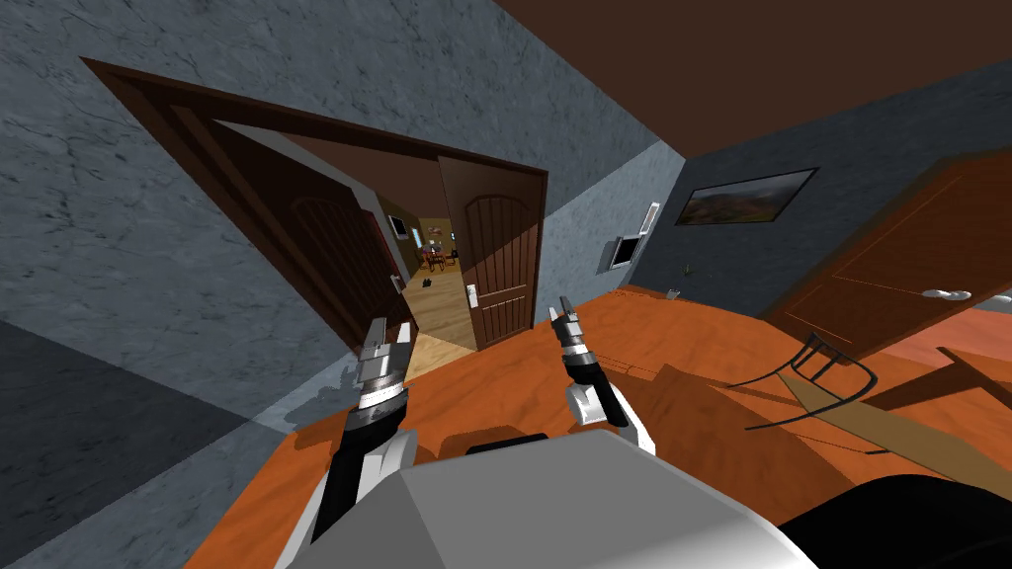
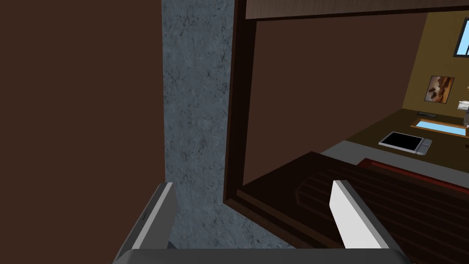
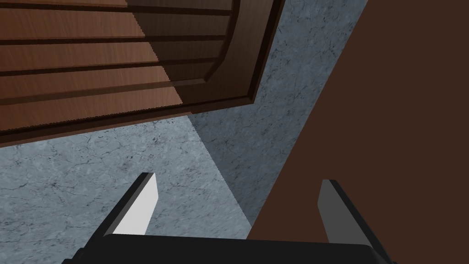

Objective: Push the door open

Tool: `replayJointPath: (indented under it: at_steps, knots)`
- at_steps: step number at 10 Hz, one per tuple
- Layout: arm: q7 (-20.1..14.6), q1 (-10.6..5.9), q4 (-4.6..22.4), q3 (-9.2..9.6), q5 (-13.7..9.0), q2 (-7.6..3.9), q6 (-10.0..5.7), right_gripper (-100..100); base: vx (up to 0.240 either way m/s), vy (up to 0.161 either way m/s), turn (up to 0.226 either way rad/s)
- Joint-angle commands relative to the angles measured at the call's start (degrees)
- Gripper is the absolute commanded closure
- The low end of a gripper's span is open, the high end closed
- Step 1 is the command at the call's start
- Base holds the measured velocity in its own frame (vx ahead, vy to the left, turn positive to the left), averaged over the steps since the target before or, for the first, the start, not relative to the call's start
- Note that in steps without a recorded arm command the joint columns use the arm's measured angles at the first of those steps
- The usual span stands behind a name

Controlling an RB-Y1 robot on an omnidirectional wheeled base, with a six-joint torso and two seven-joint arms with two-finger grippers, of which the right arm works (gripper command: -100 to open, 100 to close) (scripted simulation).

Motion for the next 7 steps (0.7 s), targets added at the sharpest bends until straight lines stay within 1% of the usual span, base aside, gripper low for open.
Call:
replayJointPath:
  at_steps: [1, 3, 4, 7]
  knots:
    - [-0.24, -0.93, 1.92, 1.13, 0.07, -0.07, -0.25, -100, 0.096, 0.051, -0.075]
    - [-0.64, -2.15, 4.00, 2.52, 0.09, -0.23, -0.17, -100, 0.095, 0.050, -0.079]
    - [-1.03, -3.37, 6.07, 3.91, 0.12, -0.40, -0.09, -100, 0.139, 0.069, -0.172]
    - [-1.64, -5.27, 9.30, 6.07, 0.16, -0.63, 0.04, -100, 0.110, 0.066, -0.095]
